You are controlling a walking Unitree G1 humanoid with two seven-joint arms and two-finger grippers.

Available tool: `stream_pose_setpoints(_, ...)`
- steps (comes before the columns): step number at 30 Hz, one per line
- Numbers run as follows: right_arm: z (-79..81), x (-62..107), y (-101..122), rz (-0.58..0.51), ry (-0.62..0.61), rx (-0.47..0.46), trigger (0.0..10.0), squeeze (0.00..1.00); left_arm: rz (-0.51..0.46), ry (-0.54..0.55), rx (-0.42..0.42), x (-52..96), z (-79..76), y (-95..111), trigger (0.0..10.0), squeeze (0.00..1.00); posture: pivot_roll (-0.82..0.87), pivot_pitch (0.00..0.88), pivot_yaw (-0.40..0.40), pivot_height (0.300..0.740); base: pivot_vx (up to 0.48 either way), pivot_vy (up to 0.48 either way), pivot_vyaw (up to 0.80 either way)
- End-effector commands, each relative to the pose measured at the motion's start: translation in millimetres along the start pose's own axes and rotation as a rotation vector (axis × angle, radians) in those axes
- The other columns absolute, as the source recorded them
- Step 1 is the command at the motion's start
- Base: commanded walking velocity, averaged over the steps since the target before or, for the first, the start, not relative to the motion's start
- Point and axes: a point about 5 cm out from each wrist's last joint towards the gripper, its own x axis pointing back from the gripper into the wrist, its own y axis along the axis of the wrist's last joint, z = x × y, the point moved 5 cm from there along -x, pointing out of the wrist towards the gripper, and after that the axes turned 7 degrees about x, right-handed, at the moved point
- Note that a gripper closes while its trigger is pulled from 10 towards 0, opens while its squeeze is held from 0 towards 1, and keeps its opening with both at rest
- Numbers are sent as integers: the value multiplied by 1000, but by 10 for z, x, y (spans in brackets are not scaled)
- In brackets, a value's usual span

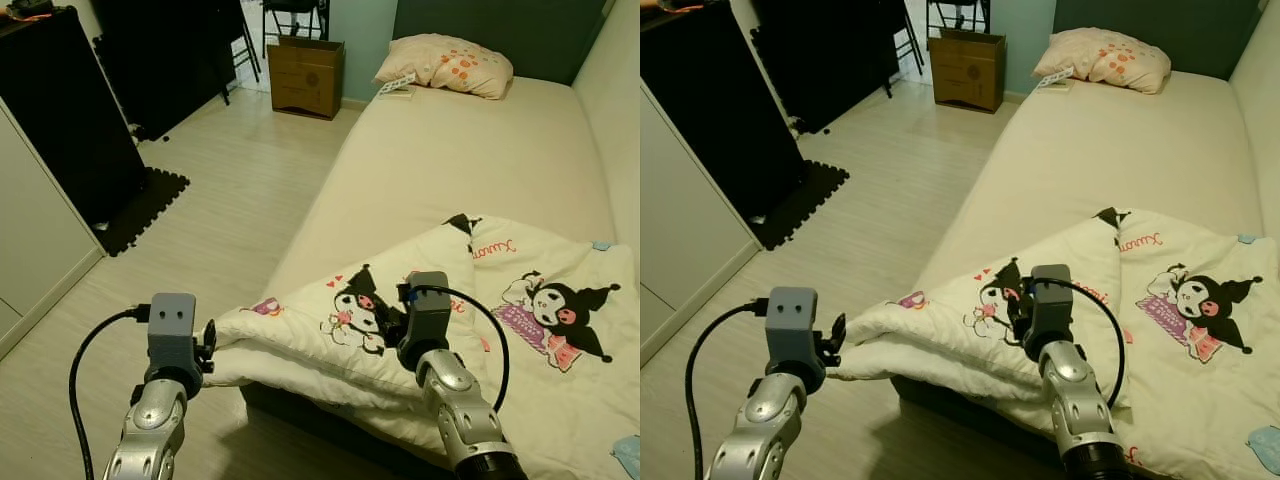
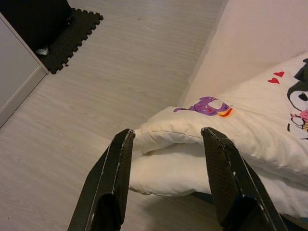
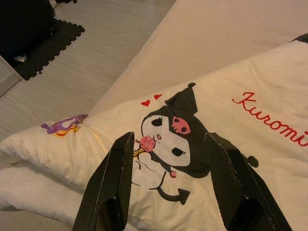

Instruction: Clean up the room

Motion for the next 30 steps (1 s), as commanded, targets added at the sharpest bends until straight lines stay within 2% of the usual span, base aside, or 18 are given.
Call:
stream_pose_setpoints(1,54,-1,-53,16,16,6,10000,0,5,18,-6,9,50,-33,10000,0,-62,144,29,733,0,0,0)
stream_pose_setpoints(6,67,13,-98,28,23,7,10000,0,1,12,-5,16,36,-32,10000,0,-60,145,27,733,0,0,0)
stream_pose_setpoints(12,21,48,-295,108,-9,14,10000,0,4,9,-5,28,22,-47,10000,0,-60,145,30,733,0,0,0)
stream_pose_setpoints(30,18,8,-227,94,-9,7,10000,0,10,15,-7,6,18,-57,10000,0,-76,162,25,733,0,0,0)
